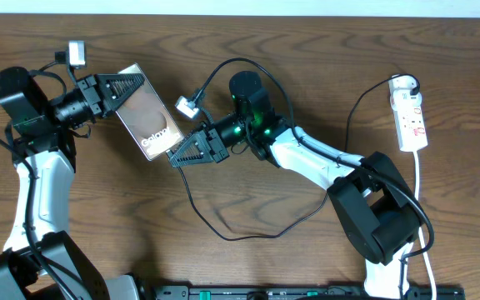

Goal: Plug charger to phone and switch on socket
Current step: 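Push the plug into the phone's port held by the left gripper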

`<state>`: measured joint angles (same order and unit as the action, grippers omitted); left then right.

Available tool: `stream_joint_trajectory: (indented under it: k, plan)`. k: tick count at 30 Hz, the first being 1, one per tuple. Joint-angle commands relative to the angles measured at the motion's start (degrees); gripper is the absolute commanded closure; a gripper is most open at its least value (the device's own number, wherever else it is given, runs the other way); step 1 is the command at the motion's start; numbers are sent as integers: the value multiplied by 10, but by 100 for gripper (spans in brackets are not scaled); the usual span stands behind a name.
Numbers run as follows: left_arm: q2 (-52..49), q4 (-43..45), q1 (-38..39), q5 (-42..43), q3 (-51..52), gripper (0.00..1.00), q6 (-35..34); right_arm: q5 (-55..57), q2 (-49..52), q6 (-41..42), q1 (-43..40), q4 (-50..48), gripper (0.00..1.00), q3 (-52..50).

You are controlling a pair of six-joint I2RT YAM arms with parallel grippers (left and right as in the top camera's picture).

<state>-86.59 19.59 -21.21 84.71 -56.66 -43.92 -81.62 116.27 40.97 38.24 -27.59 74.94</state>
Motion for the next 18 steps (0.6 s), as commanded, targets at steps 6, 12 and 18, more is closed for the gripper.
stream_joint_trajectory:
  k: [6,12,18]
  plan:
    - [0,-4,9,53,2,93,-7,61,-1,8,-1,-13,99,12]
    - [0,-3,9,53,2,93,-6,59,-1,8,-1,-11,84,12]
    - [0,-3,9,52,2,93,3,33,-1,7,-3,-12,12,12]
